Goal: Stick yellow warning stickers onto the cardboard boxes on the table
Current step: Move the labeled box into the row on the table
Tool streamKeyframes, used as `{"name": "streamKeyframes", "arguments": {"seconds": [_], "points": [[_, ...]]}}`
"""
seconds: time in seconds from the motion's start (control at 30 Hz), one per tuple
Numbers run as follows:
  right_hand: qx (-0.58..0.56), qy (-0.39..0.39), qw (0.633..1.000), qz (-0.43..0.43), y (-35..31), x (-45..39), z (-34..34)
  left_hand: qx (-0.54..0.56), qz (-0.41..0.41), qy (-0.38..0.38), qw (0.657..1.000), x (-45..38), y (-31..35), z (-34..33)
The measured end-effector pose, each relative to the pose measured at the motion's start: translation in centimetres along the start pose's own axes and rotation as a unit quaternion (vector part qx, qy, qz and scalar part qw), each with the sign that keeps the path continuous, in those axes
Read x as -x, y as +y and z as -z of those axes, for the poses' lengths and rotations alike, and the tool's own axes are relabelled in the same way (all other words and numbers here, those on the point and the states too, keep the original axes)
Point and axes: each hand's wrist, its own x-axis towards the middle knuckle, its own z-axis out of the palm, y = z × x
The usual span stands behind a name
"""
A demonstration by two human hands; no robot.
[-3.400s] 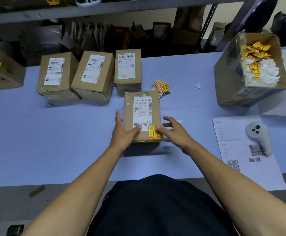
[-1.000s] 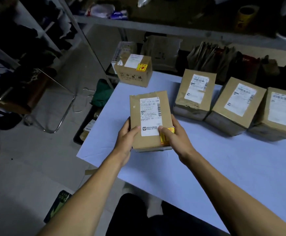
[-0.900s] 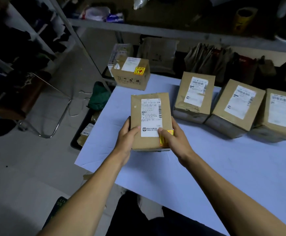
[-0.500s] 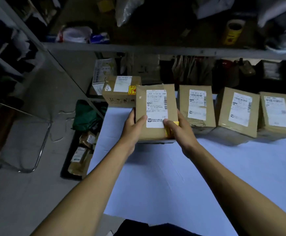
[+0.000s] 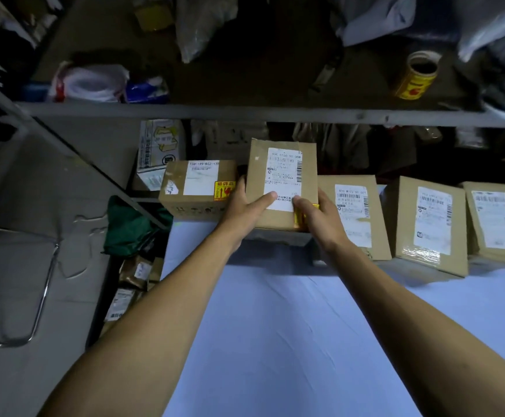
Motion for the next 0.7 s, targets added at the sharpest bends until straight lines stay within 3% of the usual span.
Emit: {"name": "streamKeyframes", "arguments": {"seconds": [0.37, 0.53, 0.7], "points": [[0.045, 0.035, 0.997, -0.056, 0.5, -5.6, -0.9, -0.227, -0.029, 0.093, 0.969, -3.7, -1.0, -1.3], [0.208, 0.02, 0.977, -0.039, 1.4, -5.4, -1.8, -0.284, -0.019, 0.044, 0.958, -3.2, -2.5, -1.7], [0.229, 0.005, 0.971, -0.065, 2.2, -5.6, -2.1, -0.301, -0.023, 0.048, 0.952, -3.1, -2.8, -1.6]]}}
